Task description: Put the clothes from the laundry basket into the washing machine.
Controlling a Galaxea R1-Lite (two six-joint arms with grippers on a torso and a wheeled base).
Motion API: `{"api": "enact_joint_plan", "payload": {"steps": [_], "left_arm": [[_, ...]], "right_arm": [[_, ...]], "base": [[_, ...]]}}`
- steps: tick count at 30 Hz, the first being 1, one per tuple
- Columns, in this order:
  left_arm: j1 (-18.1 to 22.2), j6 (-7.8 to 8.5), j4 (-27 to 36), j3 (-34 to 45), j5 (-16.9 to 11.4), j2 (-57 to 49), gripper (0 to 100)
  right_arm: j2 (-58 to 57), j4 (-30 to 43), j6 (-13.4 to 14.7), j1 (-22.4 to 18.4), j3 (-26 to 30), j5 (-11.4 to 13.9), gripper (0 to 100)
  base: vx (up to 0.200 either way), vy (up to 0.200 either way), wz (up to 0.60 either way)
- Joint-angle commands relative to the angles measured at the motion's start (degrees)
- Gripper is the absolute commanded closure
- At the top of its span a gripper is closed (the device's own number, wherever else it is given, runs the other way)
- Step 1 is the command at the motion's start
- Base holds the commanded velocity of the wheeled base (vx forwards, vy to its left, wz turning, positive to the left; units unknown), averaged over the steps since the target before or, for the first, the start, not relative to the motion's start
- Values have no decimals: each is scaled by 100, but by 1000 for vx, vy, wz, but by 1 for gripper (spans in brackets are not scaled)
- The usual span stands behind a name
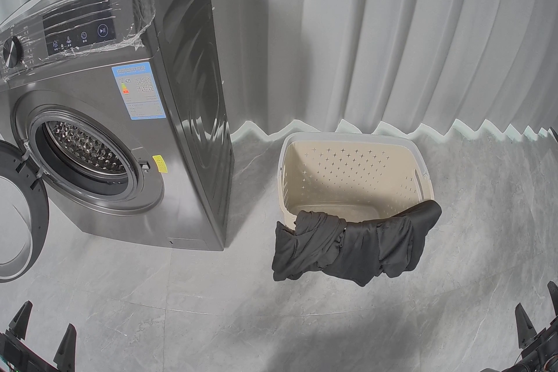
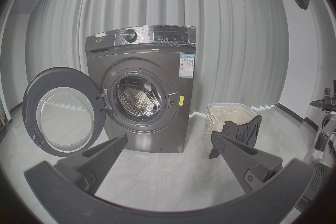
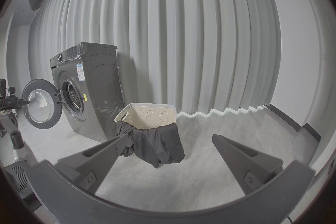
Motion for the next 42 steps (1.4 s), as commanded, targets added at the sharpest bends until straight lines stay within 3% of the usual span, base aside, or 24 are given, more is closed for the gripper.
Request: {"api": "enact_joint_plan", "payload": {"steps": [1,9,27,42], "left_arm": [[-1,-4,-1,101,2,-77,0],[-1,14,-1,101,2,-77,0],[-1,14,-1,101,2,-77,0],[-10,-4,-1,101,-6,-77,0]], "right_arm": [[-88,0,-3,1,101,2,0],[-88,0,-3,1,101,2,0],[-88,0,-3,1,101,2,0],[-88,9,23,1,101,2,0]], "base": [[0,0,0],[0,0,0],[0,-200,0],[0,0,0]]}}
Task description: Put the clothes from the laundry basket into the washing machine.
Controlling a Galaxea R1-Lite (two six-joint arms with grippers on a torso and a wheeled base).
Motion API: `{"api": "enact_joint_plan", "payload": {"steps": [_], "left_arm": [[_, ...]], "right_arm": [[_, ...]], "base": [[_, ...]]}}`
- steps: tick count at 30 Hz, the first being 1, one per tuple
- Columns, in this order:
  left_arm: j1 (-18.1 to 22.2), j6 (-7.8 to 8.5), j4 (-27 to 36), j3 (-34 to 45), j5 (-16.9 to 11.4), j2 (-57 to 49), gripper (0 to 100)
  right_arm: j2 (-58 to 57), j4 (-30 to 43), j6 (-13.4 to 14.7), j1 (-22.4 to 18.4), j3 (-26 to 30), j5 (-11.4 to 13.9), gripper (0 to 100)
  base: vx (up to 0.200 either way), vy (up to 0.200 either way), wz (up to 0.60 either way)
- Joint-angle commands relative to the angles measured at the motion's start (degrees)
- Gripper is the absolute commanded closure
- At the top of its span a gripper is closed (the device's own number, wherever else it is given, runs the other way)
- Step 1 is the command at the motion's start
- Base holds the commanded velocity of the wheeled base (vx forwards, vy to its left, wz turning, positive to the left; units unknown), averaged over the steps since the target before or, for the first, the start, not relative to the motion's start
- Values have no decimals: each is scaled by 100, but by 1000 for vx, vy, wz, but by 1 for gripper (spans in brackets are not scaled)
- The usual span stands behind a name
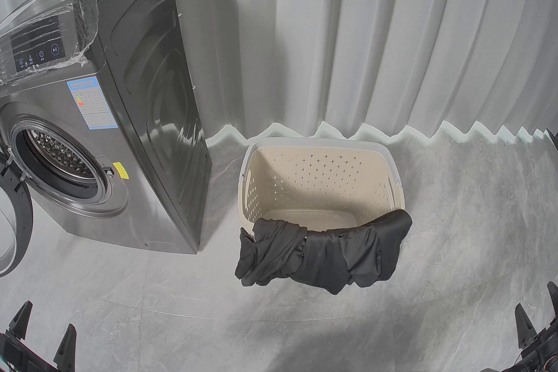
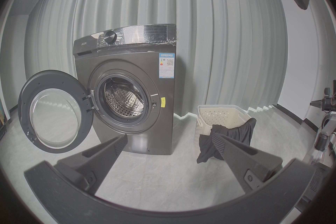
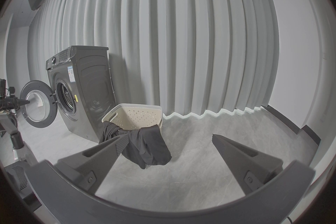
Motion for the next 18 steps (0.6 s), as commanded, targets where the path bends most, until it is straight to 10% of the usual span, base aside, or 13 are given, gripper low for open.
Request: {"api": "enact_joint_plan", "payload": {"steps": [1,9,18], "left_arm": [[7,-2,2,101,-6,-77,0],[-2,34,2,101,-6,-77,0],[-2,51,2,101,2,-77,0]], "right_arm": [[-93,6,42,1,101,2,0],[646,129,244,230,-1841,63,0],[3071,261,279,1012,-1639,90,0]], "base": [[0,0,0],[0,0,0],[0,0,0]]}}
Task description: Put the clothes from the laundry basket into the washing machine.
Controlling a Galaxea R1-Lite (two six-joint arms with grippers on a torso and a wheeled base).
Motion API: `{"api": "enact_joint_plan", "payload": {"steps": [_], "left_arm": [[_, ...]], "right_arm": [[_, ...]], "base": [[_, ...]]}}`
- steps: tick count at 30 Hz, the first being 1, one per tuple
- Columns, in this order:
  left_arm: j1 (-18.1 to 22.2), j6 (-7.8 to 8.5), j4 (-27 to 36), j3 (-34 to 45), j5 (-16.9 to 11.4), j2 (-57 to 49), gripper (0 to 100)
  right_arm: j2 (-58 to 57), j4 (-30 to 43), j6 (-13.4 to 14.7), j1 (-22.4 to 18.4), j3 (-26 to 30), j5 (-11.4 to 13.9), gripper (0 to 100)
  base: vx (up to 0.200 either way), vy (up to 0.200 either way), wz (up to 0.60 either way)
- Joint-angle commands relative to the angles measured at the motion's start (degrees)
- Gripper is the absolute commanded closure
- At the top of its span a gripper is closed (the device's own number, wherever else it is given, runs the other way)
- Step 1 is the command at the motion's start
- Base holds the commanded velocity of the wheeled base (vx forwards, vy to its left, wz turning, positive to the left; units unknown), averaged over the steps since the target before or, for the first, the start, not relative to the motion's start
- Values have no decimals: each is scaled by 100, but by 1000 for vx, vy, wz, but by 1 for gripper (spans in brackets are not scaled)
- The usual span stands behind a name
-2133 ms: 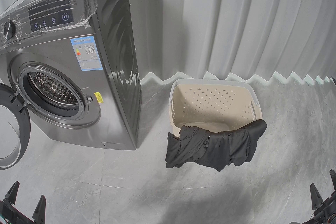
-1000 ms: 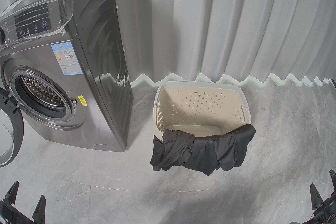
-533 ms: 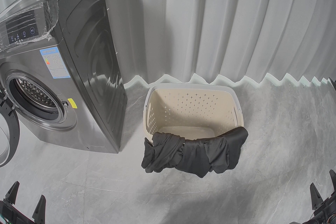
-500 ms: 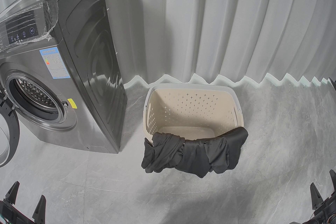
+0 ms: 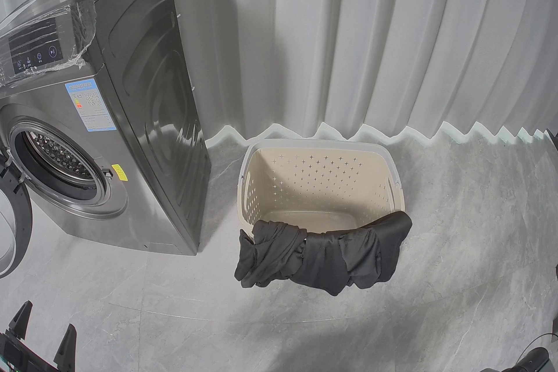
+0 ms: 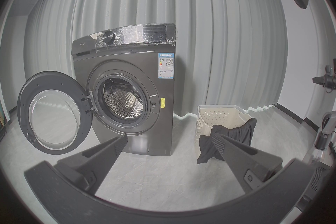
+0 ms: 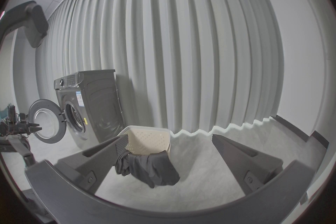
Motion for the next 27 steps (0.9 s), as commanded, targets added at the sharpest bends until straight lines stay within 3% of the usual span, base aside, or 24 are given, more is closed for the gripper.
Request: {"api": "enact_joint_plan", "payload": {"steps": [1,4,5,6,8,10,15,21,27], "left_arm": [[-4,16,-1,101,7,-77,0],[-4,-2,-1,101,7,-77,0],[-4,-11,-1,101,-2,-77,0],[5,-11,-1,101,-2,-77,0],[-4,-19,-1,101,-2,-77,0],[-4,-19,-1,101,-2,-77,0],[5,-2,-1,101,7,-77,0],[-4,-11,-1,101,7,-77,0],[5,-28,-1,101,7,-77,0]], "right_arm": [[2243,89,76,582,108,52,0],[2981,-86,208,591,116,140,0],[3605,-394,507,591,116,219,0],[3649,-429,533,591,125,219,0],[4422,-974,902,591,125,228,0],[4853,-1282,990,582,134,228,0],[5600,-1809,999,600,319,228,0],[6004,-2117,955,696,398,228,0],[7121,-3066,955,758,406,210,0]], "base": [[0,0,0],[0,0,0],[0,0,0],[0,0,0],[0,0,0],[0,0,0],[0,0,0],[0,-200,0],[0,0,0]]}}
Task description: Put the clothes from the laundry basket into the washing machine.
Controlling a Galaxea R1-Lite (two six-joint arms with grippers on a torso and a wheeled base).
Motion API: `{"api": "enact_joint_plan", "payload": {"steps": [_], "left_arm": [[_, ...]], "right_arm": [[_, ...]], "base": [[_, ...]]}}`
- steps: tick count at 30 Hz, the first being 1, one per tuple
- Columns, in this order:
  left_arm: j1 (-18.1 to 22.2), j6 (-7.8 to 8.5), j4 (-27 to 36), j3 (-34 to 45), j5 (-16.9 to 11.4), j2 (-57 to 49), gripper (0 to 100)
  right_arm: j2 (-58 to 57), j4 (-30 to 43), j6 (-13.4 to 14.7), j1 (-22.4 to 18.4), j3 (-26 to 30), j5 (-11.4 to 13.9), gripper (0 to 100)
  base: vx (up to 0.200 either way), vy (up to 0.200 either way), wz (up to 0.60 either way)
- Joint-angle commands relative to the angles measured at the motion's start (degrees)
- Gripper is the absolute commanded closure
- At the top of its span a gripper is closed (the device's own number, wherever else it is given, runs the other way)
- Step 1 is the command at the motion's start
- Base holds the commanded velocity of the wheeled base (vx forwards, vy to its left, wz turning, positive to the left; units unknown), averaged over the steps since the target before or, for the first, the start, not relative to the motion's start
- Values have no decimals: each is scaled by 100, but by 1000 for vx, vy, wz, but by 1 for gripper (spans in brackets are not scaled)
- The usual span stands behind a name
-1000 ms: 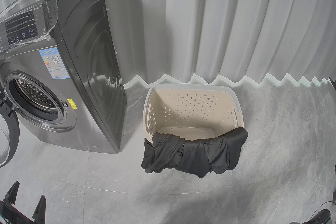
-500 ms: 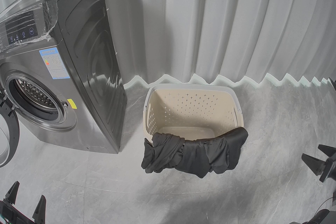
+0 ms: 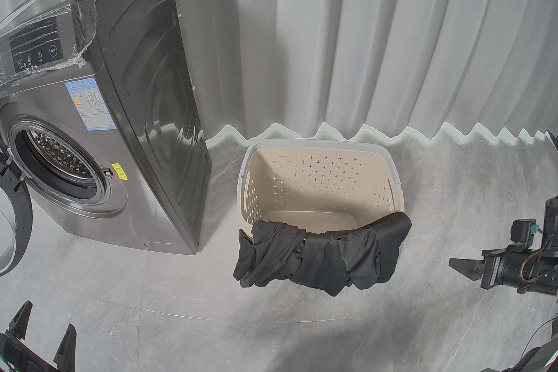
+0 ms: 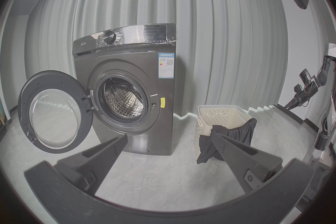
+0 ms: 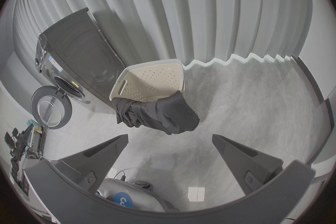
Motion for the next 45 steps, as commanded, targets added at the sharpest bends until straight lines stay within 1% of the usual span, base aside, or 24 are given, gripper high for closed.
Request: {"api": "enact_joint_plan", "payload": {"steps": [1,2,5,7,11,17,22,30,33,39,41,45], "left_arm": [[5,-4,-1,101,-6,-77,0],[-4,-12,-1,101,-6,-77,0],[-4,-12,-1,101,-6,-77,0],[5,-12,-1,101,-6,-77,0],[-4,-12,-1,101,-6,-77,0],[-4,5,-1,101,-6,-77,0],[-4,14,-1,101,-6,-77,0],[-4,23,-1,101,-6,-77,0],[5,23,-1,101,-6,-77,0],[-4,23,-1,101,-6,-77,0],[5,23,-1,101,-6,-77,0],[5,23,-1,101,2,-77,0]], "right_arm": [[1158,-523,10,69,37,-6,0],[1518,-778,19,96,37,-14,0],[2054,-1156,36,113,37,-14,0],[2177,-1244,36,131,28,-14,0],[3039,-1939,63,227,2,3,0],[3803,-2756,72,430,-51,-32,0],[4260,-3371,54,517,-68,-58,0],[4480,-3512,54,535,-165,-85,0],[4515,-3512,54,553,-235,-146,0],[4717,-3556,133,658,-429,-137,0],[4919,-3784,195,720,-534,-146,0],[5271,-4118,186,737,-657,-146,0]], "base": [[0,0,0],[0,0,0],[0,0,0],[0,0,0],[0,0,0],[0,0,0],[0,0,0],[0,0,0],[0,0,0],[0,0,0],[0,0,0],[0,0,0]]}}
